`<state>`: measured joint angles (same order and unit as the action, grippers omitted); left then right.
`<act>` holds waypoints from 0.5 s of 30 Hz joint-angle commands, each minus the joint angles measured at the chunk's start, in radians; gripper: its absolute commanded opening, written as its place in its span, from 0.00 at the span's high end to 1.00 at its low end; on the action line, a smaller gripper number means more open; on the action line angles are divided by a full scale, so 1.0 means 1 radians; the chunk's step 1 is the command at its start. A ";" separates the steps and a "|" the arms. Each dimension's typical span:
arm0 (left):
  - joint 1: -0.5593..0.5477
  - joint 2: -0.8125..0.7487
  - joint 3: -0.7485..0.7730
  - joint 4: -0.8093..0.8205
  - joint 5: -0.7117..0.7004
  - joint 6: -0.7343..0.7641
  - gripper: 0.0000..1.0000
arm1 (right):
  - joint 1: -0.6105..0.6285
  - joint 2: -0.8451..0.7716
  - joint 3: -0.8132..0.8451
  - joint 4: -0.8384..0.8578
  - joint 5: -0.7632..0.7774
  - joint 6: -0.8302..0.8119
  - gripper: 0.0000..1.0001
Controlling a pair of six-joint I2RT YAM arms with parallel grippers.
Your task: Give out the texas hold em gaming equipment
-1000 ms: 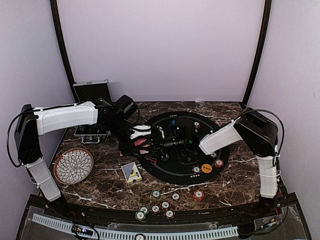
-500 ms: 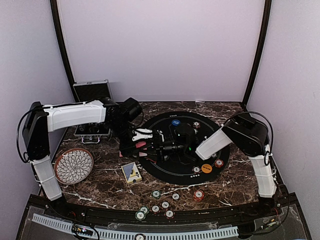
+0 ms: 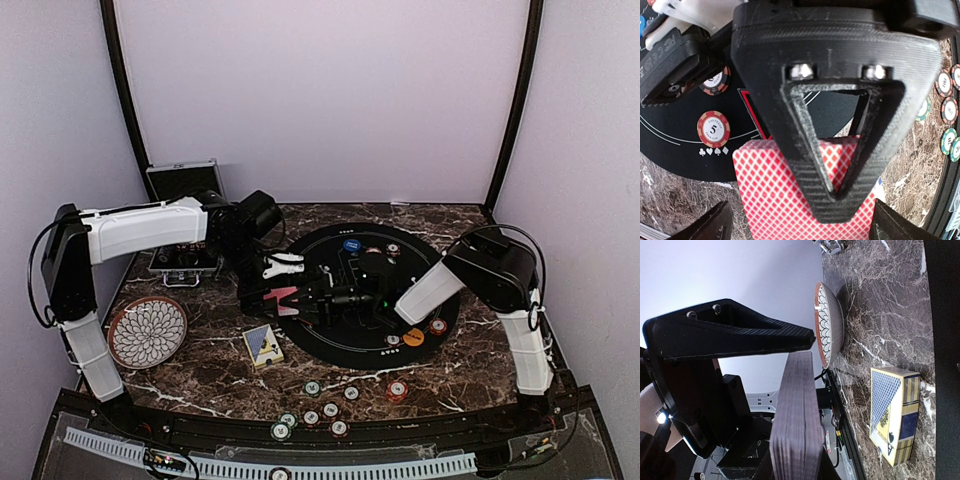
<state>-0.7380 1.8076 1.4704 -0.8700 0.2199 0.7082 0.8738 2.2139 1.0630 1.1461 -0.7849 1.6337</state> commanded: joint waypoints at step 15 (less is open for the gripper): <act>0.003 -0.053 -0.045 0.019 0.020 0.071 0.06 | -0.004 -0.047 -0.008 0.158 -0.011 0.043 1.00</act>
<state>-0.7376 1.7977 1.4322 -0.8536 0.2321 0.7574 0.8711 2.2131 1.0554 1.2205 -0.7864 1.6775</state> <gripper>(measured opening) 0.964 0.141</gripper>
